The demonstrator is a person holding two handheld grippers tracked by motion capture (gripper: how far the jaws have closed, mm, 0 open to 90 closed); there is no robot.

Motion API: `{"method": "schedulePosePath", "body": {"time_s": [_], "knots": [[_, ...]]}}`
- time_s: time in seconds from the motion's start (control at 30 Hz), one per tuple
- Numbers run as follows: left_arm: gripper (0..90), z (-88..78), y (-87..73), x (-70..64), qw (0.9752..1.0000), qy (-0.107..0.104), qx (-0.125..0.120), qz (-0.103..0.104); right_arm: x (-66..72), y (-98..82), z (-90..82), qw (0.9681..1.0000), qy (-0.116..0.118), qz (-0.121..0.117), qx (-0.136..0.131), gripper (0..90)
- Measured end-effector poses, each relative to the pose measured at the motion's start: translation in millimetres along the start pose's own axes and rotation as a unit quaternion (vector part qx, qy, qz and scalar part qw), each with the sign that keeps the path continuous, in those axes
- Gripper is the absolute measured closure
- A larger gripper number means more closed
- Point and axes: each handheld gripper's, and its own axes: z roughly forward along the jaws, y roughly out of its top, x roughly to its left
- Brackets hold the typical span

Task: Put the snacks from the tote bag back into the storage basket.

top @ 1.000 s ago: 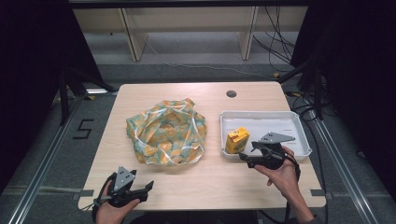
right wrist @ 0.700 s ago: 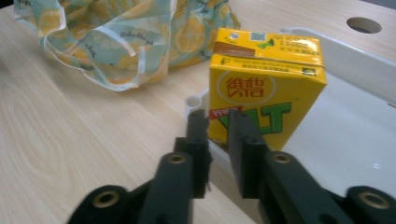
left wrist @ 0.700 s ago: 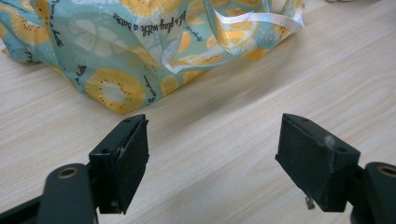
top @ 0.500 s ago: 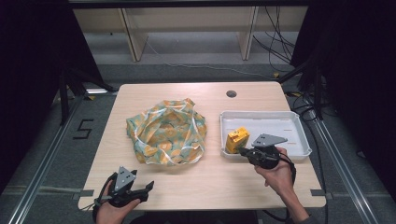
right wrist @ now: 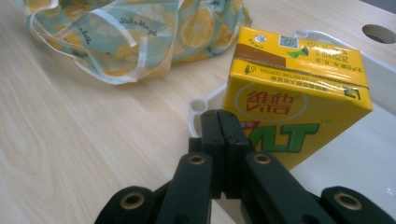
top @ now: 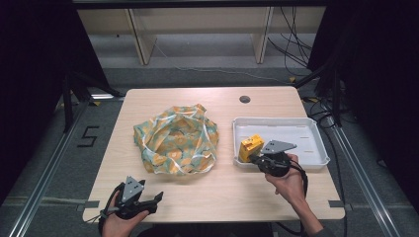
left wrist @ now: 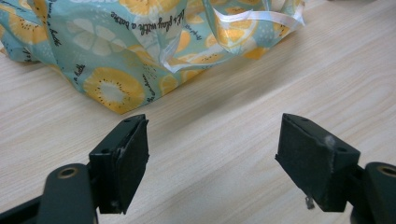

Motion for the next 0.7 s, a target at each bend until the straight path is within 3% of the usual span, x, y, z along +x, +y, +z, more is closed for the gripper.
{"method": "schedulePosePath", "body": {"time_s": [0.1, 0.17, 0.23, 0.33, 0.43, 0.7], "knots": [[24.4, -0.4, 0.3, 0.6, 1.0000, 0.001, 0.000, 0.008, 0.1, 0.2, 3.4, 1.0000, -0.003, -0.002, -0.002, 90.0], [24.4, -0.2, 0.0, -0.3, 1.0000, 0.002, 0.000, -0.001, 1.6, 1.0, 4.1, 1.0000, -0.003, 0.002, 0.001, 90.0], [24.4, 0.3, -0.1, -0.1, 1.0000, 0.000, 0.000, -0.001, 0.5, 1.6, 5.9, 1.0000, -0.004, -0.007, -0.003, 90.0], [24.4, 0.3, -0.1, -0.3, 1.0000, -0.001, 0.000, 0.000, 0.9, 2.1, 7.5, 1.0000, -0.003, 0.002, 0.007, 90.0], [24.4, 0.4, -0.1, -0.1, 1.0000, 0.000, 0.000, 0.000, -0.1, 2.6, 10.0, 1.0000, -0.005, -0.008, 0.001, 90.0], [24.4, 0.4, -0.2, -0.3, 1.0000, 0.000, 0.001, 0.001, 2.6, 5.0, 14.7, 0.9999, 0.002, -0.008, 0.008, 90.0]]}}
